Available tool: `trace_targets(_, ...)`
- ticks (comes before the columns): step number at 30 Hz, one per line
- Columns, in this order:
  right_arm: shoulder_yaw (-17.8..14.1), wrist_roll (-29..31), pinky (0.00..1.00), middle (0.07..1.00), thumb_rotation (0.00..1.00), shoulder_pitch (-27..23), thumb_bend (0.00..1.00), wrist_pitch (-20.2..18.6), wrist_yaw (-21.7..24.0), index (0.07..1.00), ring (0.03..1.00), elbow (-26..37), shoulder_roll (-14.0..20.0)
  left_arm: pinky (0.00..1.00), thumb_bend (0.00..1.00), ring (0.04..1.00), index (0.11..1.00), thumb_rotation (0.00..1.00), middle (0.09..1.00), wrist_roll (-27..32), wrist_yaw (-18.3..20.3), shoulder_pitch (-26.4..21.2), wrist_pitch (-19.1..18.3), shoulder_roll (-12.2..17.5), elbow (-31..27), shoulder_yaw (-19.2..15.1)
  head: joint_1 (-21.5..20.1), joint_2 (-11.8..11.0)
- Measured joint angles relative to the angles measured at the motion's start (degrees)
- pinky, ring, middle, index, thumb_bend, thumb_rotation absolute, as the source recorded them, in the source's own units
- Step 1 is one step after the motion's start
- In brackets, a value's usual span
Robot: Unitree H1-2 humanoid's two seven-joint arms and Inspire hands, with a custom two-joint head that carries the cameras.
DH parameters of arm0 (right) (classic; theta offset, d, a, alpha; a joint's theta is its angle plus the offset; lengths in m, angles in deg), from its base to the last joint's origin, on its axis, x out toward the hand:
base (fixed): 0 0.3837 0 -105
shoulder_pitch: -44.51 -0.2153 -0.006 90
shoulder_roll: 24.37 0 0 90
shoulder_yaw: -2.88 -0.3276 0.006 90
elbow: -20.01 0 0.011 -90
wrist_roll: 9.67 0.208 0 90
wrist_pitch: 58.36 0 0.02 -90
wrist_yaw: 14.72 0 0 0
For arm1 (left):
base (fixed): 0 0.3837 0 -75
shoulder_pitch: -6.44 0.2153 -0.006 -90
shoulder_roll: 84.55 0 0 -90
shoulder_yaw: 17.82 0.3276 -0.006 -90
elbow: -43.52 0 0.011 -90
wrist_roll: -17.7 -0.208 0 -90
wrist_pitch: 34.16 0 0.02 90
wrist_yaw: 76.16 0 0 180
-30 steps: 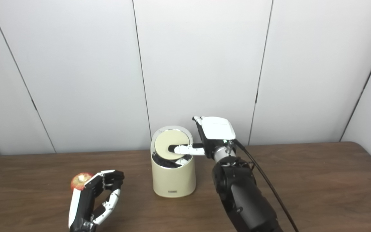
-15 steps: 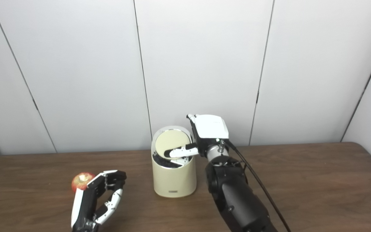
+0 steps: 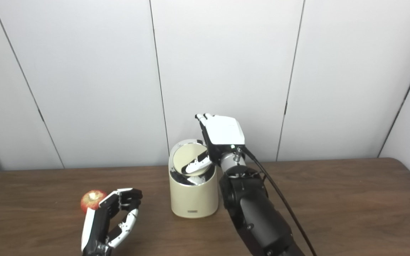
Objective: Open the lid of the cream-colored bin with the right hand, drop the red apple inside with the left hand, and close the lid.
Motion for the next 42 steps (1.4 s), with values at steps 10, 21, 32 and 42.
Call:
trace_targets(10, 0.07, 0.76, 0.81, 0.901, 1.00, 3.68, 0.85, 0.19, -1.50, 0.890, 0.872, -1.45, 1.55, 0.53, 0.25, 0.603, 0.626, 0.26, 0.631, 0.04, -0.06, 0.03, -0.02, 0.06, -0.20, 0.05, -0.35, -0.18)
trace_targets(21, -4.03, 11.37, 0.85, 0.912, 1.00, 6.09, 0.95, 2.81, -6.07, 0.894, 0.892, 1.65, 1.46, 0.53, 0.25, 0.603, 0.625, 0.23, 0.630, 0.11, -0.05, 0.04, -0.02, 0.11, -0.20, 0.11, -0.18, -0.18)
trace_targets(32, -10.44, 33.15, 0.89, 1.000, 1.00, 14.31, 1.00, 18.67, -12.93, 1.000, 0.997, 8.30, 0.85, 0.54, 0.24, 0.614, 0.633, 0.19, 0.637, 1.23, 0.56, 0.10, -0.06, 0.29, -0.20, 0.10, 0.00, -0.18)
trace_targets(42, -11.70, 37.33, 0.92, 1.000, 0.92, 22.98, 1.00, 32.24, -22.73, 1.000, 0.991, 13.12, -0.74, 0.54, 0.25, 0.617, 0.634, 0.18, 0.637, 2.45, 1.10, 0.12, -0.13, 0.47, -0.23, -0.06, 0.09, -0.62)
